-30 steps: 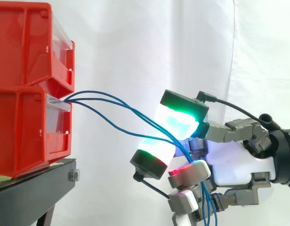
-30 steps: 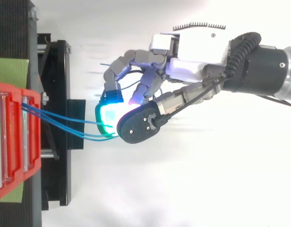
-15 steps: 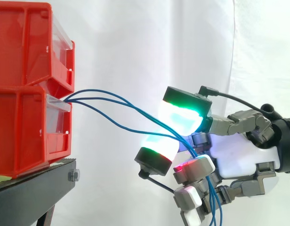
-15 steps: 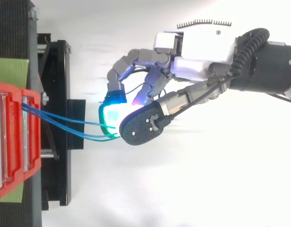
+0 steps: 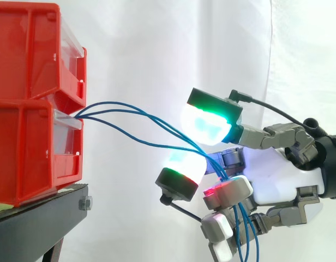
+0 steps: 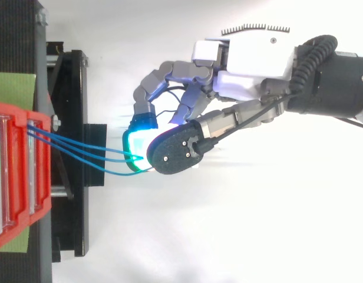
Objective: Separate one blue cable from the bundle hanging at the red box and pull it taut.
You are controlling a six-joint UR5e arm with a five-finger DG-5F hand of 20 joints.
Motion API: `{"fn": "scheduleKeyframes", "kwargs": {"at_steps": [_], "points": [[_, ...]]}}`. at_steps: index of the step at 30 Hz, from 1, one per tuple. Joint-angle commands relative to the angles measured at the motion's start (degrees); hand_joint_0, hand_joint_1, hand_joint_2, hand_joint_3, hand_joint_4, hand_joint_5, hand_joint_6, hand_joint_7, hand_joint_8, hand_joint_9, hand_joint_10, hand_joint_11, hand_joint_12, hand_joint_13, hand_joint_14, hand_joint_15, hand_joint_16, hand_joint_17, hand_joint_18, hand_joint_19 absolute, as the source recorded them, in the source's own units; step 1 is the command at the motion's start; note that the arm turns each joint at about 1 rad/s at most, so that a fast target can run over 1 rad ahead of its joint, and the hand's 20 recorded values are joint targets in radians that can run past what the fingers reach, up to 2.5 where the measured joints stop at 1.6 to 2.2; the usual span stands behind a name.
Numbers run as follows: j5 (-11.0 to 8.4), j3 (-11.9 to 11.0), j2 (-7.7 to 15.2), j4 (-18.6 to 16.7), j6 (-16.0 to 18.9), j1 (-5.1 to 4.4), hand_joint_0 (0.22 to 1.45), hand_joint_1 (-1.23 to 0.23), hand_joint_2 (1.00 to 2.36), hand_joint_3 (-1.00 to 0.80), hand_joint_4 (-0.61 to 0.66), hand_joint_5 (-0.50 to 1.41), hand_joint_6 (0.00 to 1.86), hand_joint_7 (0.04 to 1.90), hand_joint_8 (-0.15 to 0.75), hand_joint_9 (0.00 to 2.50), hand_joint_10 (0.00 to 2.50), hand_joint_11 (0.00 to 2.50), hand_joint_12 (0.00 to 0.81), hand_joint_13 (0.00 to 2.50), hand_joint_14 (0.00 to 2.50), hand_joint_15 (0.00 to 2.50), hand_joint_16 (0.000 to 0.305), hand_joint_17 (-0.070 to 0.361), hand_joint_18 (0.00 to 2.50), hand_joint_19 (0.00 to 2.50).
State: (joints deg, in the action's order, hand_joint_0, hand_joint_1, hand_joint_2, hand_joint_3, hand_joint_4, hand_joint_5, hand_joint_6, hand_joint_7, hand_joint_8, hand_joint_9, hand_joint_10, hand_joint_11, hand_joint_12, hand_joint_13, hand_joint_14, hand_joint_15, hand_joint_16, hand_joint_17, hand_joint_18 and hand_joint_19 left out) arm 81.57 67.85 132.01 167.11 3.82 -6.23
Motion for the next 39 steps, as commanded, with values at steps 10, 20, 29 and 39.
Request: {"fn": "scheduleKeyframes", "kwargs": {"at_steps": [10,20,29,39], "points": [[-0.01,0.0,0.09,-0.11,-0.05,-0.01,0.67,-0.8,1.0,-0.5,0.03,-0.17,0.92,0.93,0.28,1.21,0.01,1.31,0.349,0.94,0.02,0.79,0.045,0.101,0.68,0.68],[-0.09,-0.09,0.09,-0.11,-0.05,-0.01,0.58,-0.8,1.0,-0.5,0.01,-0.18,0.93,0.88,0.275,1.18,0.01,1.3,0.345,0.91,0.02,0.78,0.044,0.1,0.66,0.67],[-0.09,0.0,0.0,-0.11,-0.05,0.08,0.56,-0.67,1.0,-0.5,0.05,-0.17,0.9,0.9,0.289,1.19,0.01,1.28,0.357,0.91,0.02,0.78,0.047,0.105,0.65,0.68],[-0.09,0.0,0.09,-0.11,-0.13,0.08,0.72,-0.84,1.02,-0.16,-0.09,-0.19,0.97,1.12,0.268,1.15,0.01,1.29,0.348,0.88,0.02,0.77,0.045,0.101,0.63,0.67]]}}
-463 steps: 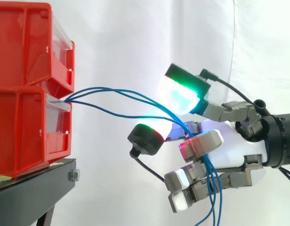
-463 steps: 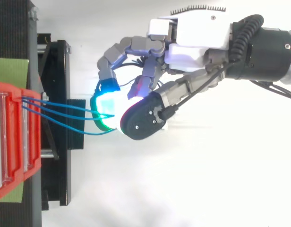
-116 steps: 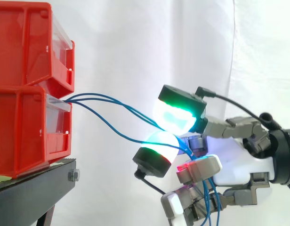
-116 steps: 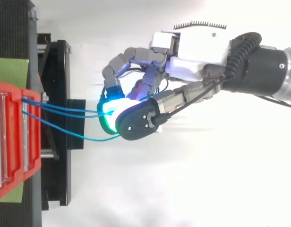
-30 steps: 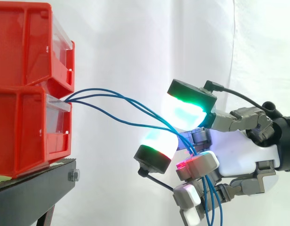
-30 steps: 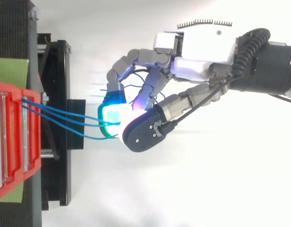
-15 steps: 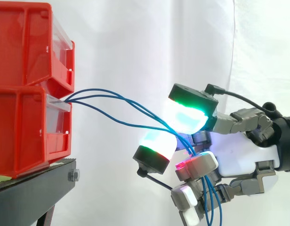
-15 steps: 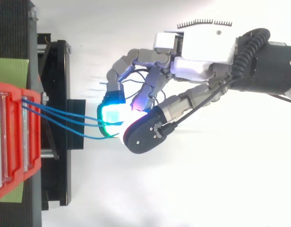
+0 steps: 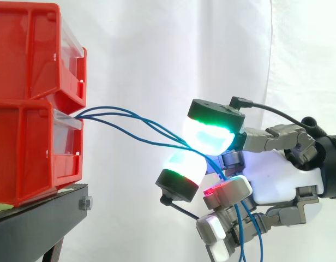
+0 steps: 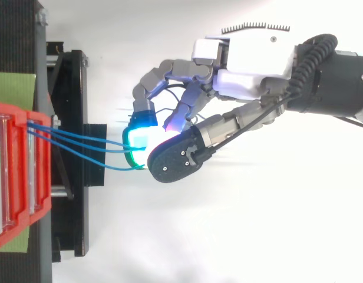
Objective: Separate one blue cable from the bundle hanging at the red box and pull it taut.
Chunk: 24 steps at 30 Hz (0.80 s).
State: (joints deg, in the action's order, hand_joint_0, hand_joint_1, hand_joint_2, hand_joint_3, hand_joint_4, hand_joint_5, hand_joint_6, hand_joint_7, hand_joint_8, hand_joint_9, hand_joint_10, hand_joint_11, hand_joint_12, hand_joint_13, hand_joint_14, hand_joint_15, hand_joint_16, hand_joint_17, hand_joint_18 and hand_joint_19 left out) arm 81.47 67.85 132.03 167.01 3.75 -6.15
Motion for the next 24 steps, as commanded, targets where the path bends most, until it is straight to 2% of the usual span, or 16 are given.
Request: {"fn": "scheduleKeyframes", "kwargs": {"at_steps": [1,2,4,7,10,14,16,18,20,22,24], "points": [[0.0,-0.08,-0.02,-0.02,-0.06,0.0,0.74,-0.85,1.02,-0.2,-0.1,-0.2,0.98,1.06,0.262,1.14,0.01,1.28,0.345,0.87,0.02,0.77,0.045,0.101,0.63,0.67],[0.0,0.0,-0.02,-0.02,-0.06,0.0,0.77,-0.88,1.01,-0.37,-0.09,-0.2,0.97,0.98,0.254,1.14,0.01,1.28,0.34,0.87,0.02,0.77,0.044,0.099,0.63,0.66],[0.0,0.0,-0.02,-0.02,-0.06,0.0,0.75,-0.88,1.0,-0.5,-0.05,-0.19,0.96,0.99,0.257,1.14,0.01,1.29,0.334,0.88,0.02,0.76,0.044,0.099,0.65,0.64],[0.0,0.0,-0.02,0.07,-0.06,0.0,0.58,-0.81,1.0,-0.5,0.0,-0.17,0.94,0.97,0.275,1.19,0.01,1.29,0.336,0.88,0.02,0.77,0.044,0.1,0.64,0.66],[0.0,0.0,-0.02,-0.02,0.03,0.0,0.46,-0.67,1.0,-0.5,0.05,-0.15,0.92,0.97,0.331,1.19,0.01,1.24,0.393,0.88,0.02,0.76,0.053,0.12,0.65,0.66],[0.0,0.0,-0.02,-0.02,-0.06,0.0,0.49,-0.53,1.0,-0.5,0.05,-0.15,0.91,0.99,0.323,1.19,0.01,1.24,0.38,0.86,0.02,0.75,0.051,0.114,0.61,0.69],[0.0,0.0,-0.02,0.07,0.03,0.0,0.53,-0.53,1.0,-0.5,0.04,-0.15,0.91,1.05,0.306,1.19,0.01,1.25,0.37,0.85,0.02,0.75,0.048,0.108,0.59,0.69],[0.0,0.0,-0.02,0.15,0.03,0.0,0.58,-0.59,1.0,-0.5,0.05,-0.16,0.9,1.11,0.29,1.18,0.02,1.25,0.358,0.84,0.02,0.76,0.046,0.103,0.57,0.7],[0.0,0.0,-0.02,-0.02,-0.06,0.0,0.61,-0.71,1.01,-0.32,0.07,-0.16,0.9,1.18,0.291,1.16,0.02,1.26,0.361,0.83,0.02,0.75,0.045,0.102,0.56,0.7],[0.0,0.0,-0.02,-0.02,-0.06,0.0,0.64,-0.77,1.02,-0.23,0.07,-0.16,0.91,1.2,0.284,1.14,0.01,1.24,0.357,0.82,0.02,0.75,0.045,0.102,0.56,0.69],[0.0,0.0,-0.02,-0.02,-0.06,0.0,0.66,-0.79,1.02,-0.21,-0.02,-0.17,0.95,1.08,0.281,1.13,0.02,1.24,0.355,0.82,0.02,0.75,0.045,0.102,0.57,0.68]]}}
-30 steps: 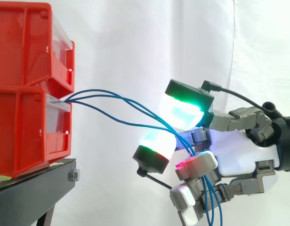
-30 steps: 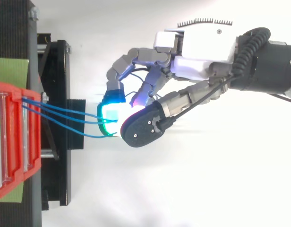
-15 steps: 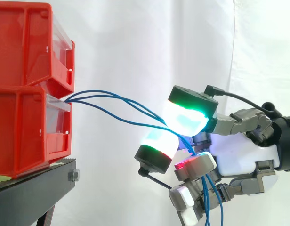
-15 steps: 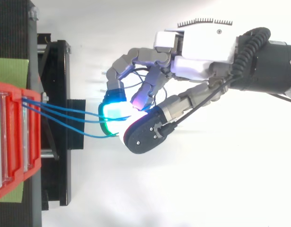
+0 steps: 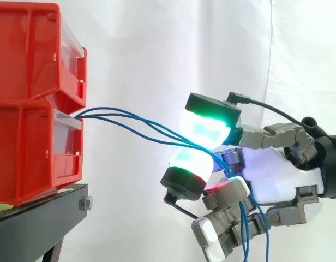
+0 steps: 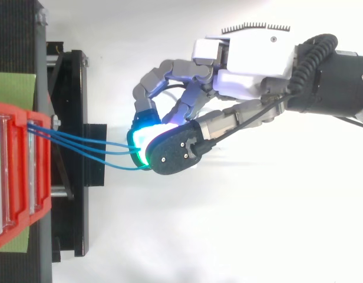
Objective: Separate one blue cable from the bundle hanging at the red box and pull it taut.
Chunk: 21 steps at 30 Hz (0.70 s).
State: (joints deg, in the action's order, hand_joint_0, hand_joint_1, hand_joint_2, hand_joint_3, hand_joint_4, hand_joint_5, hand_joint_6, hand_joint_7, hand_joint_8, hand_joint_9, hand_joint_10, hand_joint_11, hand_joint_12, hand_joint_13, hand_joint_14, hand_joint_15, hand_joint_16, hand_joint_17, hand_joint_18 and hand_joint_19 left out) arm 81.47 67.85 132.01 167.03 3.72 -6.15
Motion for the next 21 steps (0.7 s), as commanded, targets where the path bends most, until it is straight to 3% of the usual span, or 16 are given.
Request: {"fn": "scheduleKeyframes", "kwargs": {"at_steps": [1,10,21], "points": [[0.0,0.0,0.0,-0.04,-0.03,0.0,0.67,-0.79,1.02,-0.22,-0.03,-0.17,0.95,1.07,0.277,1.13,0.01,1.24,0.351,0.82,0.02,0.74,0.045,0.102,0.57,0.68],[-0.18,0.0,0.0,0.14,0.06,-0.17,0.77,-0.83,1.0,-0.5,-0.13,-0.19,0.96,0.96,0.259,1.12,0.01,1.25,0.333,0.84,0.02,0.73,0.043,0.098,0.6,0.63],[-0.18,0.0,0.0,0.14,0.06,-0.26,0.61,-0.92,1.0,-0.5,-0.04,-0.15,0.93,1.0,0.251,1.23,0.01,1.3,0.323,0.88,0.02,0.74,0.042,0.094,0.63,0.65]]}}
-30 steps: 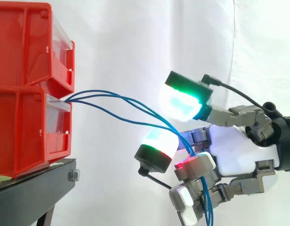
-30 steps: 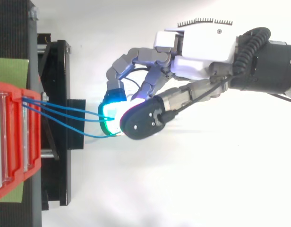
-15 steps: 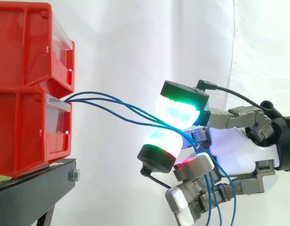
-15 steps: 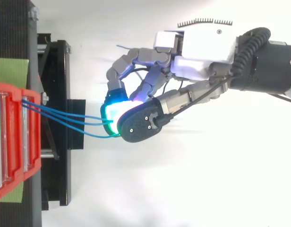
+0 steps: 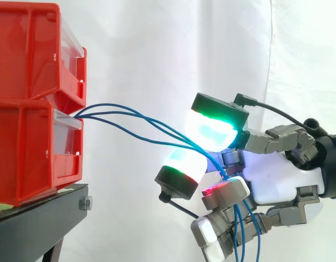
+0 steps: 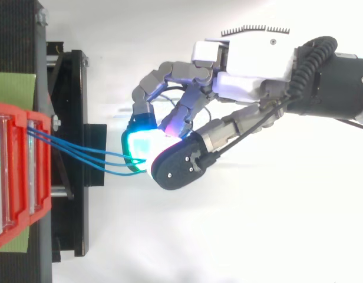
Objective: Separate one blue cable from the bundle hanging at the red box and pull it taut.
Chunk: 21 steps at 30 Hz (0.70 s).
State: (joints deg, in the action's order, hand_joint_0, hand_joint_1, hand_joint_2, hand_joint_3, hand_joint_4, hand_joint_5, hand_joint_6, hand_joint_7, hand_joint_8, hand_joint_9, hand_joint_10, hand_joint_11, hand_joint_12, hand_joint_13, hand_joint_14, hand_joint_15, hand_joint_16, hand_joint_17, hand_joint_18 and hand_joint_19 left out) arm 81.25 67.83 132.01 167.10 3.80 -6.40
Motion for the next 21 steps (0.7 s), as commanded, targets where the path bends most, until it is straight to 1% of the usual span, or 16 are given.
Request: {"fn": "scheduleKeyframes", "kwargs": {"at_steps": [1,3,6,8,10,12,13,14,15,16,17,18,21], "points": [[0.05,0.02,0.0,0.07,-0.02,-0.01,0.6,-0.92,1.0,-0.5,-0.05,-0.14,0.93,1.01,0.251,1.24,0.01,1.28,0.324,0.88,0.02,0.74,0.042,0.095,0.63,0.66],[0.05,-0.07,0.0,0.07,-0.02,-0.01,0.58,-0.94,1.0,-0.5,-0.07,-0.14,0.93,1.02,0.244,1.24,0.01,1.29,0.324,0.89,0.02,0.74,0.042,0.095,0.64,0.65],[0.05,0.02,0.0,0.16,-0.02,-0.01,0.58,-0.95,1.0,-0.5,-0.11,-0.12,0.9,1.09,0.224,1.28,0.02,1.28,0.319,0.89,0.02,0.73,0.041,0.093,0.63,0.66],[0.05,0.02,0.0,0.07,0.07,-0.01,0.59,-0.96,1.0,-0.5,-0.18,-0.11,0.89,1.13,0.215,1.31,0.02,1.24,0.311,0.89,0.02,0.73,0.039,0.088,0.63,0.66],[0.05,0.02,0.0,0.07,0.07,-0.01,0.59,-0.96,1.0,-0.5,-0.2,-0.11,0.89,1.15,0.208,1.32,0.02,1.22,0.306,0.89,0.02,0.73,0.038,0.086,0.63,0.66],[0.05,-0.07,0.0,0.07,0.15,-0.01,0.55,-0.95,1.0,-0.5,-0.21,-0.1,0.89,1.09,0.211,1.33,0.02,1.2,0.311,0.9,0.02,0.73,0.039,0.088,0.63,0.67],[0.05,0.02,0.0,0.07,0.15,-0.01,0.51,-0.92,1.0,-0.5,-0.2,-0.1,0.87,1.12,0.223,1.33,0.02,1.2,0.322,0.91,0.02,0.73,0.041,0.091,0.64,0.67],[0.05,0.02,0.0,0.07,0.15,-0.01,0.47,-0.85,1.0,-0.5,-0.19,-0.1,0.86,1.1,0.247,1.35,0.02,1.17,0.346,0.91,0.02,0.72,0.044,0.1,0.65,0.67],[0.05,0.02,0.0,0.07,0.15,-0.01,0.45,-0.81,1.0,-0.5,-0.16,-0.1,0.84,1.06,0.266,1.32,0.02,1.15,0.354,0.91,0.02,0.72,0.047,0.105,0.65,0.67],[-0.13,0.02,0.0,0.16,0.24,-0.01,0.45,-0.81,1.0,-0.5,-0.16,-0.1,0.84,1.05,0.261,1.33,0.02,1.14,0.363,0.9,0.02,0.71,0.048,0.107,0.64,0.66],[0.05,0.02,0.0,0.16,0.24,-0.01,0.44,-0.76,1.0,-0.5,-0.14,-0.1,0.82,1.03,0.272,1.31,0.02,1.13,0.368,0.88,0.02,0.7,0.049,0.111,0.64,0.67],[-0.13,0.02,0.0,0.16,0.24,-0.01,0.44,-0.73,1.0,-0.5,-0.13,-0.11,0.81,1.02,0.275,1.3,0.02,1.1,0.37,0.88,0.02,0.7,0.049,0.111,0.63,0.67],[0.05,0.02,0.0,0.16,0.33,-0.01,0.47,-0.64,1.0,-0.5,-0.11,-0.11,0.79,1.03,0.268,1.28,0.02,1.1,0.364,0.86,0.02,0.71,0.048,0.107,0.61,0.68]]}}
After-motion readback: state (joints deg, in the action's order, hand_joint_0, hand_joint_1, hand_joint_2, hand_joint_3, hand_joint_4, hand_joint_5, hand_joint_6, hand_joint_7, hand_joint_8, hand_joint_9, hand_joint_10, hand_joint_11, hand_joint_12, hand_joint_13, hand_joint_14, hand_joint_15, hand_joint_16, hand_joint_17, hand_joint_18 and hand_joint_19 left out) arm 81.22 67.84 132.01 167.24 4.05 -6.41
